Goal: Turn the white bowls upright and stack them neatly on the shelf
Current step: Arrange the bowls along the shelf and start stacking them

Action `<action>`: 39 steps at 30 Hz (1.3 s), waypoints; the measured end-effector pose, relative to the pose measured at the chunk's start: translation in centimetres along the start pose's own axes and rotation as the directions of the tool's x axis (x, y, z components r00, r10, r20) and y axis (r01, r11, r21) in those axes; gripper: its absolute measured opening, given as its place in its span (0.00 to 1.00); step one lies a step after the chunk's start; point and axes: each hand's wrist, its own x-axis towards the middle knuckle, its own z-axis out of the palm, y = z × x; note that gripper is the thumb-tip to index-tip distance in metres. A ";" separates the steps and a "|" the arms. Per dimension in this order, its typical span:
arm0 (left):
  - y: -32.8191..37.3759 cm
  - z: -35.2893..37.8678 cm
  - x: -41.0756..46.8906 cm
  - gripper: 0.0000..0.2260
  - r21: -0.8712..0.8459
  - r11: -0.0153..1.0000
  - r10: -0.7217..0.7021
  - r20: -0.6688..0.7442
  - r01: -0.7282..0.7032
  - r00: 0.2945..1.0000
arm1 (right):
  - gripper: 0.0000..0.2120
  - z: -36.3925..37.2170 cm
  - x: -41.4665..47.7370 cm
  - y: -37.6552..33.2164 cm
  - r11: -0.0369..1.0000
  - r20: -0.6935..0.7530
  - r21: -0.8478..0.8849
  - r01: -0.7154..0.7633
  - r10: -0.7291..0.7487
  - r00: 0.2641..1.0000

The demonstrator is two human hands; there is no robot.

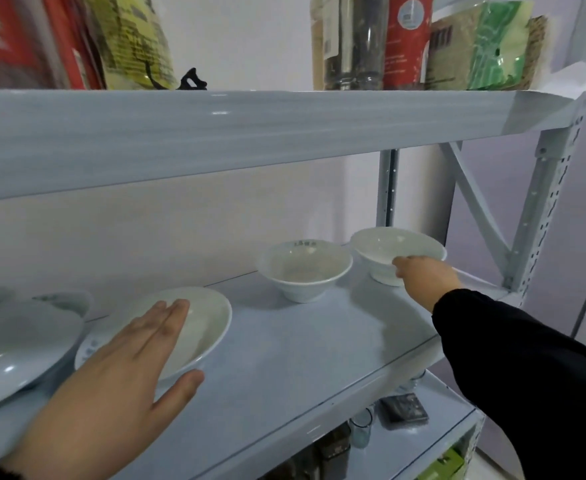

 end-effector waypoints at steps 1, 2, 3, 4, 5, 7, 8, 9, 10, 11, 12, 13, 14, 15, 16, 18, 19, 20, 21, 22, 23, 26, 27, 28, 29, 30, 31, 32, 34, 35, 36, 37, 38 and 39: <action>-0.4 -0.2 -0.4 0.38 0.003 1.000 -0.008 0.004 0.008 1.000 | 0.18 0.2 0.2 -0.1 1.000 -0.003 0.004 -0.007 0.007 1.000; -0.8 -0.3 -0.7 0.37 0.009 1.000 -0.007 0.005 0.007 1.000 | 0.18 0.3 0.4 -0.1 1.000 -0.005 0.002 -0.008 0.008 1.000; -1.1 -0.6 -1.2 0.37 0.018 1.000 -0.004 0.003 0.004 1.000 | 0.18 0.3 0.6 -0.1 1.000 -0.001 -0.007 -0.008 0.008 1.000; -1.3 -0.9 -1.6 0.36 0.020 1.000 -0.004 0.003 0.004 1.000 | 0.18 0.4 0.9 0.1 1.000 0.008 -0.010 -0.011 0.011 1.000; -1.5 -1.4 -2.2 0.36 0.021 1.000 -0.012 0.000 0.012 1.000 | 0.18 0.2 1.2 0.1 1.000 0.027 -0.027 -0.013 0.014 1.000; -2.1 -2.5 -3.5 0.36 0.008 0.999 -0.044 -0.029 0.044 0.999 | 0.19 -1.4 1.3 -0.5 0.999 0.018 -0.030 -0.014 0.015 1.000; -2.5 -3.0 -4.2 0.36 0.003 0.998 -0.058 -0.048 0.059 0.997 | 0.20 -2.8 1.1 -1.5 0.999 -0.042 0.047 0.000 0.002 0.999; -2.8 -3.4 -4.8 0.36 0.001 0.998 -0.063 -0.060 0.063 0.996 | 0.20 -4.4 0.6 -2.7 0.986 -0.157 0.159 0.057 -0.032 0.987; -3.2 -3.9 -5.4 0.36 0.002 0.998 -0.065 -0.067 0.065 0.996 | 0.20 -6.0 -0.1 -4.6 0.950 -0.334 0.252 0.183 -0.092 0.938; -3.5 -4.3 -6.0 0.36 0.003 0.998 -0.070 -0.075 0.070 0.995 | 0.20 -7.7 -1.4 -7.2 0.887 -0.505 0.309 0.344 -0.154 0.849; -3.8 -4.6 -6.6 0.36 0.000 0.996 -0.085 -0.084 0.085 0.993 | 0.20 -9.2 -2.9 -10.1 0.811 -0.609 0.309 0.498 -0.234 0.758; -4.0 -4.8 -7.2 0.36 -0.004 0.994 -0.107 -0.098 0.107 0.989 | 0.23 -10.7 -4.7 -13.0 0.731 -0.643 0.276 0.624 -0.342 0.685; -4.0 -5.0 -7.6 0.35 -0.009 0.992 -0.128 -0.103 0.128 0.986 | 0.26 -11.6 -6.5 -15.7 0.643 -0.598 0.263 0.719 -0.476 0.644; -4.0 -5.2 -8.1 0.35 -0.008 0.990 -0.142 -0.105 0.142 0.984 | 0.29 -12.3 -8.2 -18.4 0.568 -0.498 0.268 0.778 -0.610 0.617; -3.9 -5.4 -8.6 0.34 -0.005 0.989 -0.146 -0.104 0.146 0.984 | 0.32 -12.7 -9.7 -20.6 0.525 -0.369 0.274 0.806 -0.716 0.592; -3.8 -6.0 -9.6 0.33 -0.006 0.989 -0.145 -0.085 0.145 0.986 | 0.31 -12.3 -11.4 -24.2 0.511 -0.154 0.214 0.833 -0.824 0.545; -3.7 -6.3 -9.9 0.33 -0.011 0.988 -0.152 -0.066 0.152 0.986 | 0.27 -11.9 -11.6 -25.3 0.520 -0.094 0.177 0.835 -0.836 0.541; -3.7 -6.5 -10.4 0.33 -0.008 0.987 -0.159 -0.055 0.159 0.986 | 0.21 -11.3 -11.6 -26.2 0.528 -0.074 0.160 0.834 -0.836 0.544; -3.8 -6.8 -10.9 0.33 -0.002 0.987 -0.162 -0.050 0.162 0.986 | 0.17 -10.9 -11.2 -26.7 0.536 -0.084 0.154 0.830 -0.830 0.552; -3.9 -7.0 -11.4 0.34 0.005 0.987 -0.163 -0.049 0.164 0.985 | 0.14 -10.4 -10.7 -27.1 0.548 -0.101 0.146 0.823 -0.820 0.564; -4.1 -7.1 -12.0 0.34 0.011 0.986 -0.166 -0.056 0.167 0.984 | 0.12 -10.1 -10.2 -27.3 0.568 -0.110 0.133 0.812 -0.806 0.582; -5.2 -7.7 -13.5 0.34 0.028 0.972 -0.229 -0.087 0.233 0.969 | 0.12 -9.1 -8.1 -26.7 0.637 -0.083 0.111 0.763 -0.759 0.646; -5.7 -7.9 -14.1 0.33 0.047 0.966 -0.249 -0.084 0.254 0.965 | 0.12 -8.8 -7.4 -26.5 0.655 -0.077 0.112 0.748 -0.744 0.663; -6.3 -8.2 -14.6 0.33 0.064 0.961 -0.265 -0.071 0.269 0.962 | 0.11 -8.5 -6.7 -26.5 0.672 -0.074 0.115 0.732 -0.729 0.681; -6.8 -8.3 -15.0 0.33 0.076 0.958 -0.272 -0.055 0.276 0.961 | 0.11 -8.4 -6.1 -26.3 0.690 -0.068 0.120 0.713 -0.711 0.700; -7.5 -8.5 -15.5 0.34 0.088 0.956 -0.276 -0.045 0.279 0.960 | 0.10 -8.4 -5.6 -26.3 0.705 -0.061 0.120 0.699 -0.697 0.714; -8.1 -8.7 -16.1 0.35 0.098 0.953 -0.282 -0.049 0.286 0.958 | 0.10 -8.4 -5.1 -26.3 0.720 -0.045 0.115 0.684 -0.685 0.728; -8.6 -8.8 -16.7 0.37 0.093 0.950 -0.294 -0.069 0.299 0.953 | 0.10 -8.6 -5.0 -26.4 0.734 -0.025 0.105 0.671 -0.673 0.739; -9.5 -9.0 -17.9 0.38 0.042 0.944 -0.320 -0.118 0.326 0.940 | 0.09 -9.0 -4.8 -26.5 0.762 0.021 0.084 0.642 -0.646 0.763; -9.9 -9.2 -18.6 0.38 0.038 0.939 -0.335 -0.118 0.341 0.935 | 0.09 -9.6 -5.1 -26.7 0.774 0.048 0.073 0.630 -0.633 0.772; -10.4 -9.4 -19.1 0.37 0.037 0.934 -0.349 -0.119 0.355 0.929 | 0.10 -10.5 -5.5 -27.1 0.785 0.070 0.047 0.618 -0.620 0.782; -10.8 -9.7 -19.6 0.37 0.053 0.930 -0.355 -0.115 0.363 0.928 | 0.12 -11.5 -6.1 -27.7 0.791 0.067 0.014 0.612 -0.612 0.788; -11.2 -9.9 -20.2 0.36 0.066 0.923 -0.372 -0.097 0.379 0.923 | 0.19 -12.8 -6.9 -28.6 0.792 0.034 -0.004 0.611 -0.610 0.791; -11.6 -10.2 -20.6 0.35 0.060 0.915 -0.394 -0.080 0.399 0.916 | 0.27 -14.3 -7.9 -29.5 0.786 -0.035 0.009 0.618 -0.617 0.786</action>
